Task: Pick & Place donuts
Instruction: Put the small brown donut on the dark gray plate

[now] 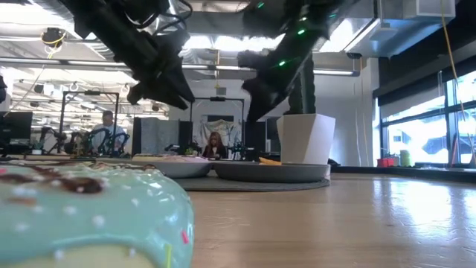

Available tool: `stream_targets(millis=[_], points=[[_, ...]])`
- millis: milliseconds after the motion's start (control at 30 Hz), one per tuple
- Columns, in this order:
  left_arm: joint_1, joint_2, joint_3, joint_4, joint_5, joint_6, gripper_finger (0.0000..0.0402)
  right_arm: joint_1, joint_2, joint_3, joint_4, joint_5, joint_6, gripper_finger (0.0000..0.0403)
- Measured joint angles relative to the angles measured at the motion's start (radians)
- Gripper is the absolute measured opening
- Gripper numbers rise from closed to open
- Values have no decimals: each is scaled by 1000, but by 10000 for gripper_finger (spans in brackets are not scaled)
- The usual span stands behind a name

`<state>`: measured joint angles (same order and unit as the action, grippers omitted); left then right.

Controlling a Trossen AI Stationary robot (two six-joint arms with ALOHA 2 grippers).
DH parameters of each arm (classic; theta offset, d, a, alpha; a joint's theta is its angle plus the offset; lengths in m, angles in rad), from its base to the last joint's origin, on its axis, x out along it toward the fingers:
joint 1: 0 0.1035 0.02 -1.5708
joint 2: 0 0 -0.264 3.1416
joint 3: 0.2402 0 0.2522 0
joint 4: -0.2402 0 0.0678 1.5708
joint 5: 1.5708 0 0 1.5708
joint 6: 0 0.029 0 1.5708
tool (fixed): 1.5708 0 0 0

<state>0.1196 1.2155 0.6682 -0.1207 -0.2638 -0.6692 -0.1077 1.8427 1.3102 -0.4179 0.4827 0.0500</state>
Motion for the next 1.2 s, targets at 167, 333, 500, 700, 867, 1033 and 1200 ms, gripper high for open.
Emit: stream_targets(millis=[167,333,500,700,867,1033,1200], points=[[0,1,0,-7,2,3,127,-28,159,177,-155,-14,28,155],[-8,1,0,-37,2,3,127,-68,278,313,-293,-22,140,155],[-18,1,0,-42,5,2,128,-109,337,348,-299,-101,230,155],[-22,1,0,-45,41,13,128,-139,362,348,-295,-103,263,155],[-22,2,0,-46,49,51,128,-144,357,349,-308,-100,264,155],[-22,2,0,-46,49,76,128,-149,358,349,-344,-78,282,155],[-22,2,0,-46,49,91,128,-165,361,349,-348,-65,314,155]])
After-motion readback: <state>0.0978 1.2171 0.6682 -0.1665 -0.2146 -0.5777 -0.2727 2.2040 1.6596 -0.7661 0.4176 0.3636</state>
